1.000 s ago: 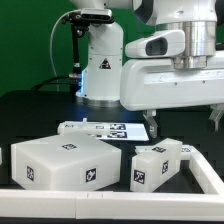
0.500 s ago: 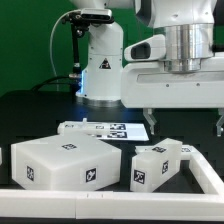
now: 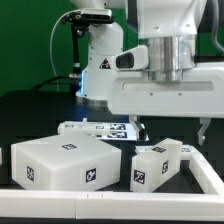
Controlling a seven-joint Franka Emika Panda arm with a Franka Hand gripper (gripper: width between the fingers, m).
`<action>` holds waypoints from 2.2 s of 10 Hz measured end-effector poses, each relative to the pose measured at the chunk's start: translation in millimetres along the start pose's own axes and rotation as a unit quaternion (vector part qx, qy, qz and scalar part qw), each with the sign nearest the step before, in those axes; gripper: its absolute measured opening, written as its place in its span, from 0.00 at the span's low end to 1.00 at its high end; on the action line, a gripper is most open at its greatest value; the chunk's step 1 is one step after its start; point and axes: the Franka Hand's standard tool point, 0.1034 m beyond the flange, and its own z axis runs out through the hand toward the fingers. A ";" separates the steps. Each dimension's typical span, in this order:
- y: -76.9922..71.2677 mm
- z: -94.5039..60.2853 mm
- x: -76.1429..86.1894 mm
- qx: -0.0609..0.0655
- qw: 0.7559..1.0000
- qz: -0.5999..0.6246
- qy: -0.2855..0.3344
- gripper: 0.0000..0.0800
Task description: Assemble cabinet
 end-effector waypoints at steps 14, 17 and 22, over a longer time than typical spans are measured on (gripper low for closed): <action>-1.6 -67.4 -28.9 0.002 1.000 -0.013 -0.017 0.36; -1.0 -66.7 -29.9 0.001 1.000 -0.012 -0.018 0.36; 89.1 -99.1 -42.0 -0.003 0.998 0.055 -0.013 0.36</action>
Offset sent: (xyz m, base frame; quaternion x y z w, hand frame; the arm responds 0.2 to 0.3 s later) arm 0.0000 0.0000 0.0000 0.0000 0.0000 0.0000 1.0000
